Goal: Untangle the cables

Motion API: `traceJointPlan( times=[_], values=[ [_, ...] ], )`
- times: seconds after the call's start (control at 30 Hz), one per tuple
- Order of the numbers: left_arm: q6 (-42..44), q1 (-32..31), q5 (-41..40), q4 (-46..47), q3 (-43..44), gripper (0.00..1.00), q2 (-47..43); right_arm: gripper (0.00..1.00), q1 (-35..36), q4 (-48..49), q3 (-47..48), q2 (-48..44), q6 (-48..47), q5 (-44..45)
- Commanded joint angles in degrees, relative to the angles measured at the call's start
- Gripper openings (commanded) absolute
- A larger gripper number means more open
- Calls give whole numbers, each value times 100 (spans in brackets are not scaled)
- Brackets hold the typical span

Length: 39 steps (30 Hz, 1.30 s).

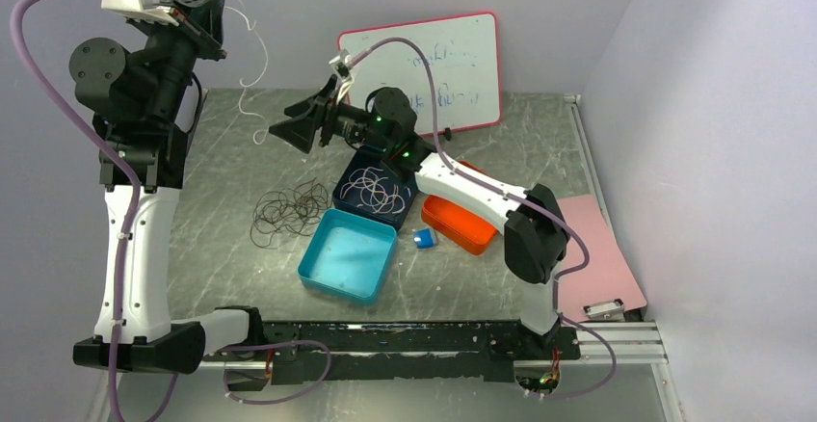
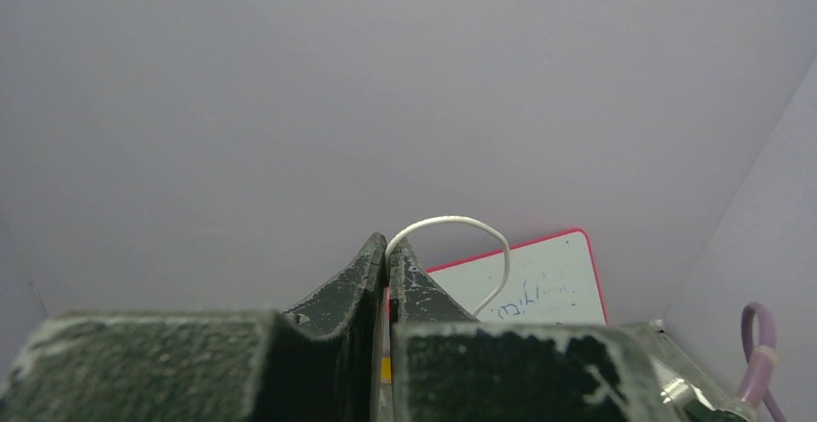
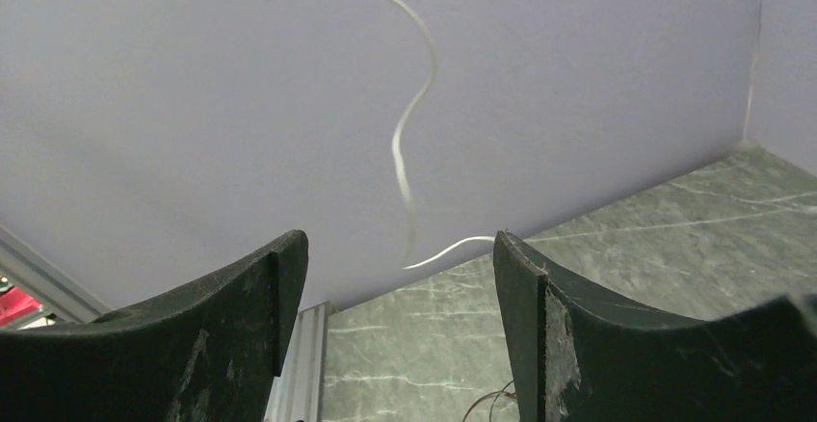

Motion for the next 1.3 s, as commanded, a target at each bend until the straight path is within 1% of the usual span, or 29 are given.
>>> traceJointPlan(
  times=[0.0,0.27,0.37,0.43,0.53,0.6,0.67,0.8,0.97,1.13,1.27],
  values=[
    [-69,42,169,118,15,7,-96,74,32,-19,220,158,-52,9],
    [-82,41,166,119,-56,7,-113,74,81,94,257,212,-1,-169],
    [-94,42,175,115,-60,7,-97,70,85,58,309,274,-1,-213],
    [-111,42,195,125,-49,7,-80,60,85,27,360,328,16,-276],
    [-145,46,219,136,-32,7,-55,37,85,5,433,393,53,-337],
    [-164,42,257,137,-24,7,-48,27,85,28,436,412,87,-333],
    [-166,42,270,132,-14,7,-43,26,85,44,441,432,97,-316],
    [-148,42,233,108,-18,7,-64,26,84,63,454,450,111,-313],
    [-148,46,225,109,-44,7,-87,17,85,72,434,427,118,-331],
    [-159,42,231,94,-55,7,-87,0,87,81,345,355,81,-283],
    [-166,42,237,65,-118,7,-104,0,63,72,105,166,-29,-85]
  ],
)
